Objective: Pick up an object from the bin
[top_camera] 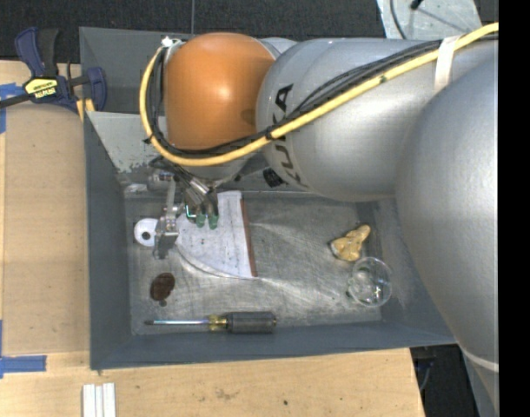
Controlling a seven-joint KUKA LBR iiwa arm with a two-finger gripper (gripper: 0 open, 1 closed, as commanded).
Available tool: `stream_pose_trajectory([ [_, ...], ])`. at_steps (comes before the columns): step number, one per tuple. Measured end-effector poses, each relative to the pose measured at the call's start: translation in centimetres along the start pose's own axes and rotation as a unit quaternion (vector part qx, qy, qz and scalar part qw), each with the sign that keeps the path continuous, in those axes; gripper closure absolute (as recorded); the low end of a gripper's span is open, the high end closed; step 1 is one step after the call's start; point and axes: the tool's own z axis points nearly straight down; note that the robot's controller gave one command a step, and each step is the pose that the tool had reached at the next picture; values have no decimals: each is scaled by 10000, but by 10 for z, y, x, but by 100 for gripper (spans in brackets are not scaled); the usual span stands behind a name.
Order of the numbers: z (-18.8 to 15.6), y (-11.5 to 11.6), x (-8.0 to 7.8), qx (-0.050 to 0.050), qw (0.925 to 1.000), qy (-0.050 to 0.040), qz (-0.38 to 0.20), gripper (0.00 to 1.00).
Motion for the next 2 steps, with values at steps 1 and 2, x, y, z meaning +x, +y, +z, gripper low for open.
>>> stream_pose_trajectory([
  [1, -5, -1, -2, -9, 10000, -41, 15, 0],
  [2, 48, -25, 17, -13, 9997, -64, -253, 0],
])
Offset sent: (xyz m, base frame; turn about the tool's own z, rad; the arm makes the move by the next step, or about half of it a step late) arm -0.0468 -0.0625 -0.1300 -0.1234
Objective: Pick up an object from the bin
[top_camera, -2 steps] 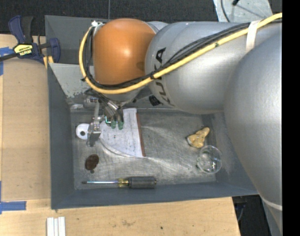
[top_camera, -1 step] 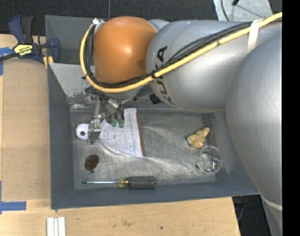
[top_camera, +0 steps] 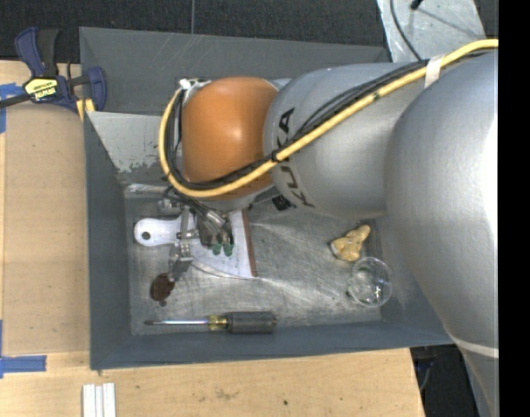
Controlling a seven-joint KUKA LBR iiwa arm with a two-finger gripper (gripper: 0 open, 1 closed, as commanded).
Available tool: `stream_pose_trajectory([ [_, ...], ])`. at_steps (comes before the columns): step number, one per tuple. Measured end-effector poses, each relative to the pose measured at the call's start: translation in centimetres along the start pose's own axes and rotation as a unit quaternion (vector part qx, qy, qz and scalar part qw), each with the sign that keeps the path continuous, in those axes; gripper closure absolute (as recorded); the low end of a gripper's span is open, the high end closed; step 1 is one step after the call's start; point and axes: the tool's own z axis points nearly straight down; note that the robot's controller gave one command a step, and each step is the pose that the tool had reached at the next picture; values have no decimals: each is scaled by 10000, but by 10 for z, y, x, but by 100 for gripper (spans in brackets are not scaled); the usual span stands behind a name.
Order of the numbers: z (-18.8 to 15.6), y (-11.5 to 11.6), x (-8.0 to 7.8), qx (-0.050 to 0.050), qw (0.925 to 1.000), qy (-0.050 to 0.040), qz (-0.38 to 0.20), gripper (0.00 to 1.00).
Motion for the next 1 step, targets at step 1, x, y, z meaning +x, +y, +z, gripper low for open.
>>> stream_pose_trajectory([
  [1, 65, -9, -12, -91, 9968, -253, -747, 100],
])
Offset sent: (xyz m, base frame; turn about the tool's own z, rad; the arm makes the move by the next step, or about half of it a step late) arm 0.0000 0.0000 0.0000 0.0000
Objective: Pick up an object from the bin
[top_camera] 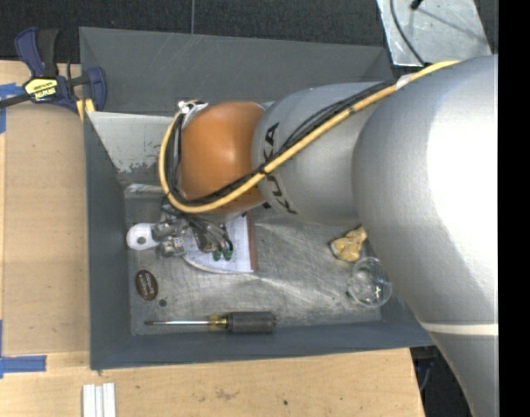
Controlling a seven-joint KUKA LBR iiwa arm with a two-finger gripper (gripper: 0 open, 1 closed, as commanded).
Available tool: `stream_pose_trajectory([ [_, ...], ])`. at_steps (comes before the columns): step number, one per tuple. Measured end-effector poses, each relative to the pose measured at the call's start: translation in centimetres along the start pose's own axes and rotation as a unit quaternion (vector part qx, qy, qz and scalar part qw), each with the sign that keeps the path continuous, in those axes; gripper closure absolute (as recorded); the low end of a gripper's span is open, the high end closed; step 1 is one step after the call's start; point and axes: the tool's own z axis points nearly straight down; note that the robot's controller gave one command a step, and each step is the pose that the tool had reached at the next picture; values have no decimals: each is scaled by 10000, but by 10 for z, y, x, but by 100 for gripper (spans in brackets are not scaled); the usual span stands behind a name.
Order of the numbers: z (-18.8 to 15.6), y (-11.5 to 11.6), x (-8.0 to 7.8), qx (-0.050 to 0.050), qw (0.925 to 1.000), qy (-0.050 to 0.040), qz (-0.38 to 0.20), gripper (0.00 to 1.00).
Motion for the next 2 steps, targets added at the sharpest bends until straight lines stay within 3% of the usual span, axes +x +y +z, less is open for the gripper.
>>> stream_pose_trajectory([
  [1, 0, 0, 0, 0, 10000, 0, 1, 100],
  [2, 1, 1, 18, 3, 9992, 8, -389, 100],
])
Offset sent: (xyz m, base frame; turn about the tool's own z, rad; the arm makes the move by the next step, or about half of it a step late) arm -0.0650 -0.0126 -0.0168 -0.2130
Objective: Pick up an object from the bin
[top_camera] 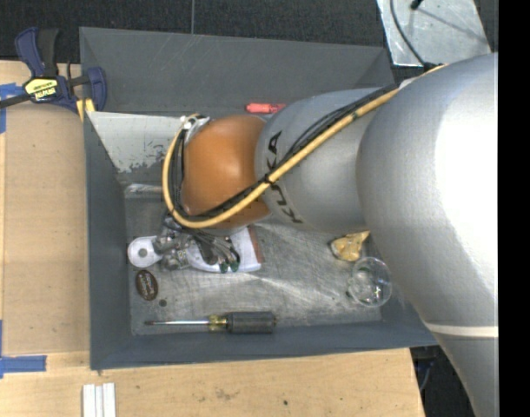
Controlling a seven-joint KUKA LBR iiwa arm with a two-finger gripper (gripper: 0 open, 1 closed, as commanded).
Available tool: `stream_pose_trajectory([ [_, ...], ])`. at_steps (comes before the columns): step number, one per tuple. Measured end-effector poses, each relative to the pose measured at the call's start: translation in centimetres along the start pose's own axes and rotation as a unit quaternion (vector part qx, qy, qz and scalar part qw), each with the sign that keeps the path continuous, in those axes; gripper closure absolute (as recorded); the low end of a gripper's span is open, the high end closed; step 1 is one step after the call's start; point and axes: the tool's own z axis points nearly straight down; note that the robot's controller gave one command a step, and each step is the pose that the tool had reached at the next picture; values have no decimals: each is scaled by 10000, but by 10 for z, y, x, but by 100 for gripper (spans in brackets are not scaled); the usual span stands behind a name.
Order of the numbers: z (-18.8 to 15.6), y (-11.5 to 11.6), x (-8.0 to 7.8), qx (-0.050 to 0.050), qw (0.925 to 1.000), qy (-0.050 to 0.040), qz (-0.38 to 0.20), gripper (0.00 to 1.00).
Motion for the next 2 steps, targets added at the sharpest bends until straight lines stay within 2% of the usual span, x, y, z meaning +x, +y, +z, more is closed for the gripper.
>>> stream_pose_trajectory([
  [1, -1, 2, 9, 0, 9998, 19, -197, 100],
  [2, -44, 18, 5, 41, 9989, 285, -374, 100],
])
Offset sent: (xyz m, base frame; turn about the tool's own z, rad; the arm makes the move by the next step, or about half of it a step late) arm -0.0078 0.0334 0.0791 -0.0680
